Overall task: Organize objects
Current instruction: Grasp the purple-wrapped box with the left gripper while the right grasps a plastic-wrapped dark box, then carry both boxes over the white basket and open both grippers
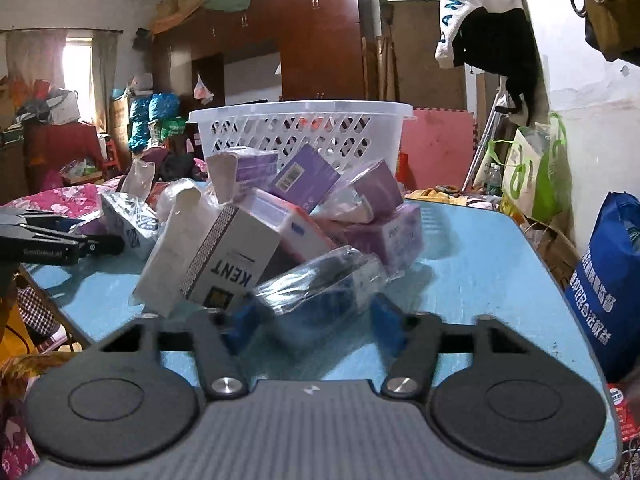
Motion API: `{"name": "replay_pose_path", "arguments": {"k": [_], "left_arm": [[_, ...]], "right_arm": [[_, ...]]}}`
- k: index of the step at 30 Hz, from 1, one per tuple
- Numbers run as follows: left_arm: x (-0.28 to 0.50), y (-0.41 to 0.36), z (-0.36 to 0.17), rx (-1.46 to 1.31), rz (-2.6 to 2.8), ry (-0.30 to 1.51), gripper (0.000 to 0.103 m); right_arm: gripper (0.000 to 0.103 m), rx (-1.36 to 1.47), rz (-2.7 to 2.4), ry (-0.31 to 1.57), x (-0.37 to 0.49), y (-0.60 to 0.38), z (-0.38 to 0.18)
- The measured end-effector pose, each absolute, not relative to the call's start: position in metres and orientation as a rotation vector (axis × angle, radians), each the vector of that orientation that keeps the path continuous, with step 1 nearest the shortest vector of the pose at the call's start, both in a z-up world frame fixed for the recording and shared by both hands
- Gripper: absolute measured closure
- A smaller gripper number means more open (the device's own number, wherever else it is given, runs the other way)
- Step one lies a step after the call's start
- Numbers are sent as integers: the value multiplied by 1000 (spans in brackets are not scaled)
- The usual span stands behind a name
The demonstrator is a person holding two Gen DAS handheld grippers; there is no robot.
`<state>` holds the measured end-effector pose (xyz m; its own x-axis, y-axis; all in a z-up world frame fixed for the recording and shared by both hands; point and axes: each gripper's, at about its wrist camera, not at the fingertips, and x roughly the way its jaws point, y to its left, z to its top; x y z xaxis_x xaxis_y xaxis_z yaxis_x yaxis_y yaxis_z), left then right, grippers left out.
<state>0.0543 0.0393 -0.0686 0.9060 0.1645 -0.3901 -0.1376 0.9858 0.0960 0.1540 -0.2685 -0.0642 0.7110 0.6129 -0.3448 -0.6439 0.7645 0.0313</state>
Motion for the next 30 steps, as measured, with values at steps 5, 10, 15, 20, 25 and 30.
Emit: {"name": "replay_pose_path", "arguments": {"k": [5, 10, 15, 20, 25, 30], "left_arm": [[49, 50, -65, 45, 175, 389, 39], [38, 54, -49, 51, 178, 334, 40], [43, 55, -39, 27, 177, 300, 40], [57, 62, -40, -50, 154, 303, 40], [58, 65, -30, -65, 137, 285, 40], [68, 54, 2, -38, 122, 230, 39]], "right_arm": [[47, -115, 678, 322, 147, -273, -62], [48, -98, 670, 278, 142, -282, -49], [48, -89, 687, 233, 142, -284, -33], [48, -36, 718, 255, 153, -285, -36], [48, -21, 724, 224, 156, -287, -24], [48, -56, 759, 170, 163, -272, 7]]}}
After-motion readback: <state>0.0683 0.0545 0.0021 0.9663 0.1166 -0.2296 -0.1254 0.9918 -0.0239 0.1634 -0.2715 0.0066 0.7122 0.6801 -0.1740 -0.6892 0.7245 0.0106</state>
